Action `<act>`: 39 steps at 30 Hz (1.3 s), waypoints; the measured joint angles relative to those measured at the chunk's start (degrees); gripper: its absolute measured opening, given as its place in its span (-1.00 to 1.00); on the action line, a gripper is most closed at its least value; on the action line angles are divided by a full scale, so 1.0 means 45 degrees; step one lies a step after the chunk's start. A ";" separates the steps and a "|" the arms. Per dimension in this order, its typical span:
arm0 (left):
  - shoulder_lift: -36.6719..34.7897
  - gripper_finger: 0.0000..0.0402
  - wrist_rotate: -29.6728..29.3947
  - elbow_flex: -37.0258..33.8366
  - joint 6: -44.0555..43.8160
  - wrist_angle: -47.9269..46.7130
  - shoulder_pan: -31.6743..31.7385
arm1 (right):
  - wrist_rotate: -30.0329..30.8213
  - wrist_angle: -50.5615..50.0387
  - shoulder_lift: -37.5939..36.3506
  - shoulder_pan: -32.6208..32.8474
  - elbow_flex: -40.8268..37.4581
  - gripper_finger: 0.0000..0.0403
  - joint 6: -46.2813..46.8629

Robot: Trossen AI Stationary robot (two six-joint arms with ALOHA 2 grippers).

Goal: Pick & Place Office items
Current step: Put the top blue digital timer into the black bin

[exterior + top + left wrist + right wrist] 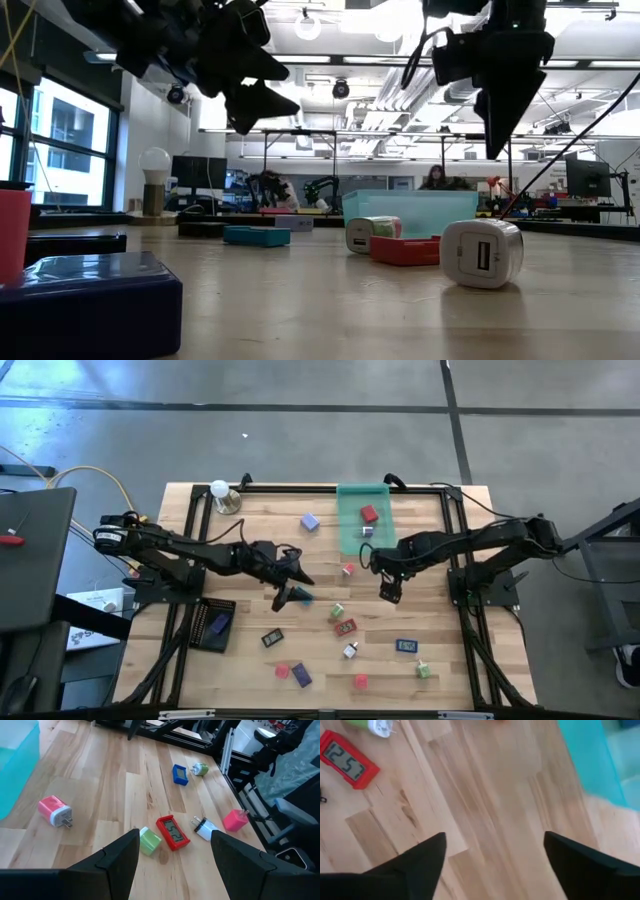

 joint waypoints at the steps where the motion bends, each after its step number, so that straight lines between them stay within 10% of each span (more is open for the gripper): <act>1: 0.0000 0.19 -0.0001 0.0000 0.0000 0.0000 -0.0035 | -0.0039 -0.0115 0.0000 0.0100 0.0000 0.69 0.0334; 10: 0.0000 0.19 -0.0001 0.0000 0.0366 0.0000 -0.0318 | -0.0064 -0.1793 0.0005 0.1812 0.0000 0.92 0.2762; 27: 0.0000 0.19 -0.0002 0.0000 0.0335 0.0291 -0.0319 | 0.1030 -0.0803 0.0078 0.8046 0.0005 0.72 0.4162; 39: 0.0000 0.19 -0.0002 -0.0002 0.0209 0.0248 -0.0319 | 0.1231 0.1096 0.1996 0.8794 0.0015 0.58 0.4571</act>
